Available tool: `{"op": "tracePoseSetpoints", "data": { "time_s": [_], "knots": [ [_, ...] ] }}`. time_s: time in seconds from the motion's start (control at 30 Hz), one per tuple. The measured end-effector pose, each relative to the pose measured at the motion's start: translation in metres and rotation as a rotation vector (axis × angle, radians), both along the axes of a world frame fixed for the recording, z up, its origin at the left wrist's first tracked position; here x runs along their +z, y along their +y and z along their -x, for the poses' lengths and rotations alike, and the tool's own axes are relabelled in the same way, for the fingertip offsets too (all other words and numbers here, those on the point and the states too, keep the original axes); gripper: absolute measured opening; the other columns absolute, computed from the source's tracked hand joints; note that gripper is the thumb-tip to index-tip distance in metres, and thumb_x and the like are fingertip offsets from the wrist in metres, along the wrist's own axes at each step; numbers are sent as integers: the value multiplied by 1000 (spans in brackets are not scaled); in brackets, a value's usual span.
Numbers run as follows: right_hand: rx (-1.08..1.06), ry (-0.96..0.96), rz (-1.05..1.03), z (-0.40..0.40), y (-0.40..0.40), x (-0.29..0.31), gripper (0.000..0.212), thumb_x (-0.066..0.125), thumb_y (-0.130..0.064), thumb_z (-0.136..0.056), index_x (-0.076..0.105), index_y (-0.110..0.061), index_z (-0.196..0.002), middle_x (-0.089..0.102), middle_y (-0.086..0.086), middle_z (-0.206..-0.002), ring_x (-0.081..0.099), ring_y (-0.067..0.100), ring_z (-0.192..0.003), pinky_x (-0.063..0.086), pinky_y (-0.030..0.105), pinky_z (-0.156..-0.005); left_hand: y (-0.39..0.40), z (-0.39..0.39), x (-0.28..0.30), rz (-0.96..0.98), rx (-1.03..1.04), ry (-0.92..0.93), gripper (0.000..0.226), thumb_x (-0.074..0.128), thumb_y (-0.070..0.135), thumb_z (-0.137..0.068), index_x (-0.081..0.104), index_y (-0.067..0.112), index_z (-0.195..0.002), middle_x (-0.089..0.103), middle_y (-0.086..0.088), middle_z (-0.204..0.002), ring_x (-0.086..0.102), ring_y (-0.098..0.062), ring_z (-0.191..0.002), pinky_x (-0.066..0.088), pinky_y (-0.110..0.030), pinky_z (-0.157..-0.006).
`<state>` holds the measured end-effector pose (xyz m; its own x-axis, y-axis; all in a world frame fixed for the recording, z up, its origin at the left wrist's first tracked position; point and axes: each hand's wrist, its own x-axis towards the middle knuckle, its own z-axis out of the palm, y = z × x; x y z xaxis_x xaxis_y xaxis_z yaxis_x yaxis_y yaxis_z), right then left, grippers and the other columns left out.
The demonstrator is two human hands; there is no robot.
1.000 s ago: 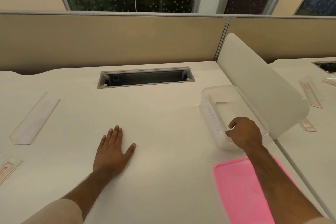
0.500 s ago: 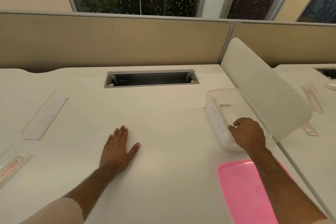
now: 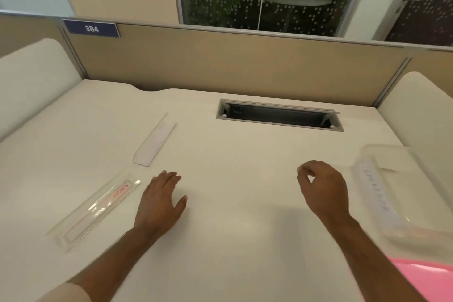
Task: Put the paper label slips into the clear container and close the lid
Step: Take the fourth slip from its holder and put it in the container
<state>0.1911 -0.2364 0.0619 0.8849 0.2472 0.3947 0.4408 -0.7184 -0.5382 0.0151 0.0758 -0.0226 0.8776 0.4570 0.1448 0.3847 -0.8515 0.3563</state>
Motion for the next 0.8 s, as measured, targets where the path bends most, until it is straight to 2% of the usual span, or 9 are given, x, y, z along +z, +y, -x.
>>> {"op": "tracePoseSetpoints", "data": {
  "time_s": [0.1,0.23,0.3,0.4,0.6,0.63,0.7,0.73,0.8],
  "knots": [
    [101,83,9,17,54,-11,8,63,-15,-88,70,-12,-84,71,1,-83,64,21,-80,54,39,-74,31,29,11,18,82,-46,50,71,26,-85,59,15,-132,55,-1,-141,42,-25,-139,32,-42,-115],
    [230,180,41,42,121,-22,10,60,-19,-89,69,-16,-86,70,-2,-86,64,18,-84,53,36,-76,68,61,23,-40,175,-124,44,75,13,-78,65,12,-120,65,-3,-123,59,-29,-116,46,-43,-97],
    [289,217,56,54,150,-26,12,58,-22,-89,68,-17,-85,69,-3,-86,63,17,-85,52,34,-76,85,76,26,-32,265,-111,42,73,11,-79,65,11,-120,65,-5,-121,59,-31,-111,47,-45,-92],
    [357,258,82,72,190,-30,13,57,-23,-90,67,-17,-86,68,-3,-85,62,17,-83,51,33,-73,108,96,24,-2,379,-30,41,69,15,-84,62,11,-125,64,-7,-124,58,-33,-112,46,-46,-93],
    [447,319,124,100,248,-30,15,55,-25,-91,68,-18,-90,66,-4,-87,60,16,-82,49,32,-72,133,124,12,39,462,108,34,62,24,-91,64,13,-123,68,-6,-118,60,-31,-108,45,-41,-90],
    [456,327,129,104,255,-30,16,55,-25,-91,68,-17,-91,67,-4,-87,60,16,-82,49,32,-72,135,127,12,48,469,113,28,60,23,-92,67,14,-117,70,-5,-112,62,-31,-103,46,-40,-85],
    [468,344,137,111,266,-29,16,55,-26,-91,69,-17,-92,67,-4,-88,60,16,-81,50,33,-72,138,132,10,78,468,111,18,53,19,-92,70,16,-88,71,-3,-87,63,-32,-84,46,-37,-67],
    [472,348,139,114,270,-28,16,55,-26,-91,69,-18,-92,67,-5,-87,61,16,-80,51,33,-72,139,133,9,92,468,114,23,48,16,-91,64,16,-74,66,-2,-73,60,-32,-73,42,-35,-58],
    [478,352,140,118,274,-29,16,55,-26,-90,69,-19,-92,67,-6,-86,60,15,-79,51,33,-71,140,133,9,104,476,114,27,44,14,-91,53,14,-65,57,-1,-60,54,-27,-62,37,-32,-50]
  ]
}}
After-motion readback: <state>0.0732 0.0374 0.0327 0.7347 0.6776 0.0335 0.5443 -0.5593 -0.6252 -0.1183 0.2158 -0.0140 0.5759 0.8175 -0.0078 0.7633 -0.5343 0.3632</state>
